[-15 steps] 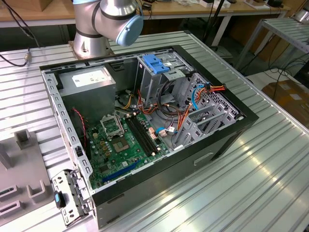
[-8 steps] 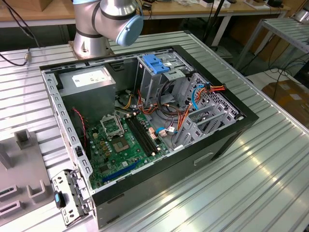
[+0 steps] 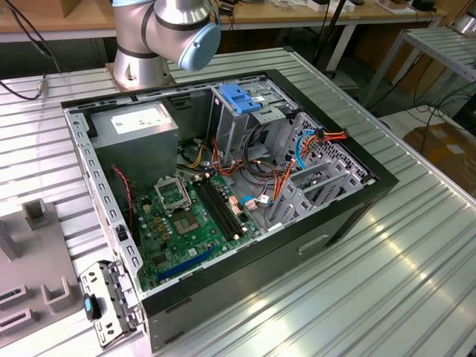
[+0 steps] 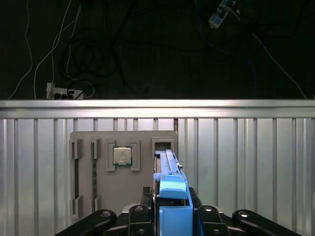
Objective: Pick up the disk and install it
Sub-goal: 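Pick up the disk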
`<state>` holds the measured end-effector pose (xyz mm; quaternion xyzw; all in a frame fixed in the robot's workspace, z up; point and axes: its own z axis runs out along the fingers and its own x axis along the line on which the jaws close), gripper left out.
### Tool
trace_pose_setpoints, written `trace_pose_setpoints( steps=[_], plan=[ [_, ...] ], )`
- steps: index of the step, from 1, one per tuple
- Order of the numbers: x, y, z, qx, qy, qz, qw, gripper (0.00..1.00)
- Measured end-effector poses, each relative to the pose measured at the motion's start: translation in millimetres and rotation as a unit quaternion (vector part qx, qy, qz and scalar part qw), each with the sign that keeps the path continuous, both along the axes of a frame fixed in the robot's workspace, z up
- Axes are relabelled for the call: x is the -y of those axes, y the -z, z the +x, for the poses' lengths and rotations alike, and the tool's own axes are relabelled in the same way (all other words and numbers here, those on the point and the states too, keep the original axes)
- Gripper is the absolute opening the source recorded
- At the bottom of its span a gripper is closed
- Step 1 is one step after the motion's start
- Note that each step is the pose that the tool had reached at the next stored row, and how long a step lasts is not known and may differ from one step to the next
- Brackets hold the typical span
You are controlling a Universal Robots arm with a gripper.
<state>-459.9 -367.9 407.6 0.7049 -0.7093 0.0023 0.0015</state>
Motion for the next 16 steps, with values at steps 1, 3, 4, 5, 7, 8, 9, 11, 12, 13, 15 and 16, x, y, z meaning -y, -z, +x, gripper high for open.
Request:
trace_pose_setpoints(
  steps=[1, 3, 4, 5, 7, 8, 9, 11, 12, 13, 15, 16],
  plan=[
    [0.0, -0.6, 0.0, 0.0, 0.0, 0.0, 1.0, 0.37],
    [0.0, -2.1, 0.0, -0.0001, 0.0, 0.0, 1.0, 0.37],
    [0.0, -2.6, 0.0, -0.0001, 0.0, 0.0, 1.0, 0.37],
    [0.0, -3.0, 0.0, 0.0, 0.0, 0.0, 1.0, 0.37],
    [0.0, -4.2, 0.0, -0.0001, 0.0, 0.0, 1.0, 0.37],
    [0.0, -5.2, 0.0, -0.0001, 0.0, -0.0001, 1.0, 0.37],
    [0.0, -5.8, 0.0, -0.0001, 0.0, 0.0, 1.0, 0.37],
    [0.0, -6.7, 0.1, -0.0001, 0.0, 0.0, 1.0, 0.37],
    [0.0, -7.3, 0.1, -0.0001, 0.0, -0.0001, 1.0, 0.37],
    [0.0, -7.9, 0.2, -0.0001, 0.0, 0.0, 1.0, 0.37],
    [0.0, -9.7, 0.3, -0.0001, 0.0, 0.0, 1.0, 0.37],
    [0.0, -10.5, 0.2, -0.0001, 0.0, 0.0, 1.0, 0.37]
  ],
)
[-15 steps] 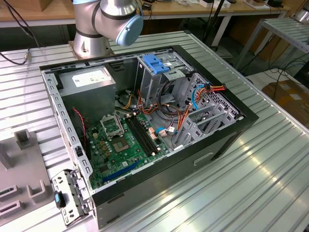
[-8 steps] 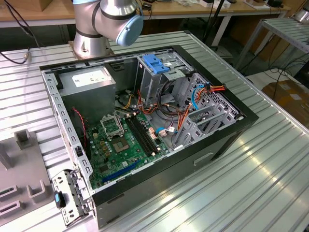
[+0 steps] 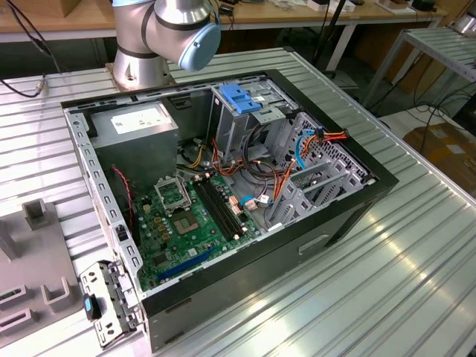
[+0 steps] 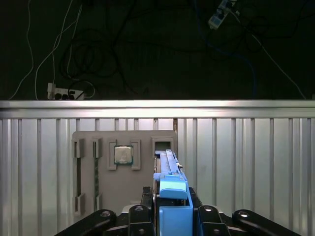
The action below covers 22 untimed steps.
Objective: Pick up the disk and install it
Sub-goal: 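Pick up the disk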
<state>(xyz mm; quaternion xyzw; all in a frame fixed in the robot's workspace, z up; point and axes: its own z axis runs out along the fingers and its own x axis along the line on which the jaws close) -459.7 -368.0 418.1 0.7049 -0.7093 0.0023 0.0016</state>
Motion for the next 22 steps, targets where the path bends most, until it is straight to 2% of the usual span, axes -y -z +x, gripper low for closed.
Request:
trace_pose_setpoints(
  steps=[16, 22],
  plan=[
    [0.1, -7.6, 0.0, 0.0, 0.0, 0.0, 1.0, 0.37],
    [0.1, -12.9, 0.0, 0.0, 0.0, 0.0, 1.0, 0.37]
  ],
)
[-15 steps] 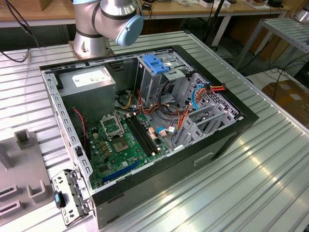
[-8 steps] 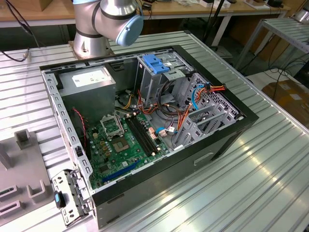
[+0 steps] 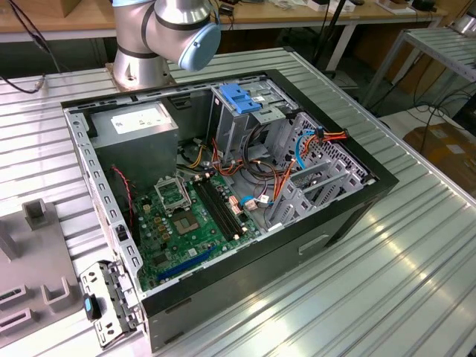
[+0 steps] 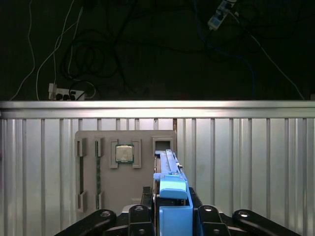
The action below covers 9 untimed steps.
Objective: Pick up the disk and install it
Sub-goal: 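Pick up the disk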
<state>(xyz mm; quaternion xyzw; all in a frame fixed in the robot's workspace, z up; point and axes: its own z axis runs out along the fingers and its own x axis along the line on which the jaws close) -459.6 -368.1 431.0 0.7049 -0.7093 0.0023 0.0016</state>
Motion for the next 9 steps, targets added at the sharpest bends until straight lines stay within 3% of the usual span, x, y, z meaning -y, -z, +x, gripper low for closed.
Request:
trace_pose_setpoints(
  steps=[9],
  plan=[
    [0.0, -9.1, 0.0, 0.0, 0.0, 0.0, 1.0, 0.37]
  ],
)
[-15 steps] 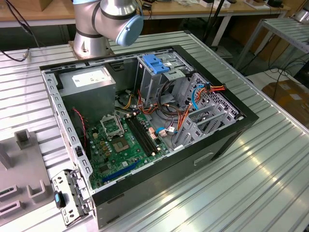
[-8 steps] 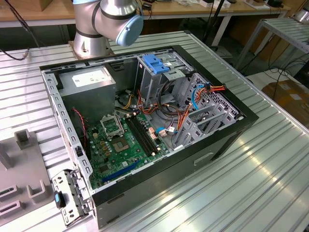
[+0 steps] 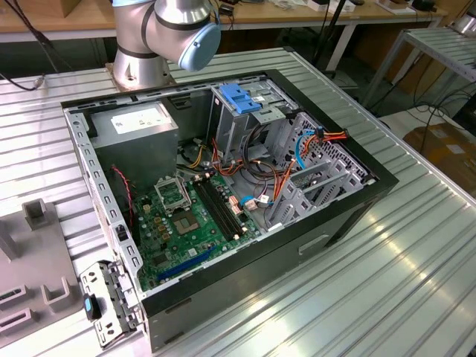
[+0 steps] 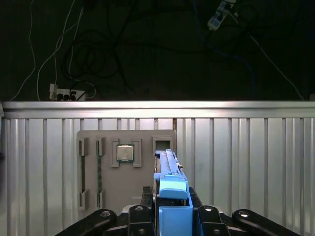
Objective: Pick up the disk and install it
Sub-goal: 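Pick up the disk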
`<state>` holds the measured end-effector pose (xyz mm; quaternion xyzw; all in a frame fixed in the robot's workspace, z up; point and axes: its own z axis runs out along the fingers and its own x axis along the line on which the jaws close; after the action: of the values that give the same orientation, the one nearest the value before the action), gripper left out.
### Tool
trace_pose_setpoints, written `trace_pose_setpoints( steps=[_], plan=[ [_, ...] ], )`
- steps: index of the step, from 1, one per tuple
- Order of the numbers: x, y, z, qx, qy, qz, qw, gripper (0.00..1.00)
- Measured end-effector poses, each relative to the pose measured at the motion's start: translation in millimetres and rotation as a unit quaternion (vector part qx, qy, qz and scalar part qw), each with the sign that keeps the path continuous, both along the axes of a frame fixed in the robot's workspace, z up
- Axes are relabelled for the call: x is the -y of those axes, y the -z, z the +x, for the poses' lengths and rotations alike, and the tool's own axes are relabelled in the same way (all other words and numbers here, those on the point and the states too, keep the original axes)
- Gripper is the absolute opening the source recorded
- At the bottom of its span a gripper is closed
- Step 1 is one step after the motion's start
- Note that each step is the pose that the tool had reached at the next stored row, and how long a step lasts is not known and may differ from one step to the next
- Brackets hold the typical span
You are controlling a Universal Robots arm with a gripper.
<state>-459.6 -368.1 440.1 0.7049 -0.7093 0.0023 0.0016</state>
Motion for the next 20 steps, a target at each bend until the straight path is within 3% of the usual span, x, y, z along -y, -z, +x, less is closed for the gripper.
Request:
trace_pose_setpoints(
  steps=[9, 20],
  plan=[
    [0.0, -12.1, 0.0, 0.0, 0.0, 0.0, 1.0, 0.37],
    [0.2, -20.2, 0.1, -0.0001, 0.001, 0.0, 1.0, 0.37]
  ],
)
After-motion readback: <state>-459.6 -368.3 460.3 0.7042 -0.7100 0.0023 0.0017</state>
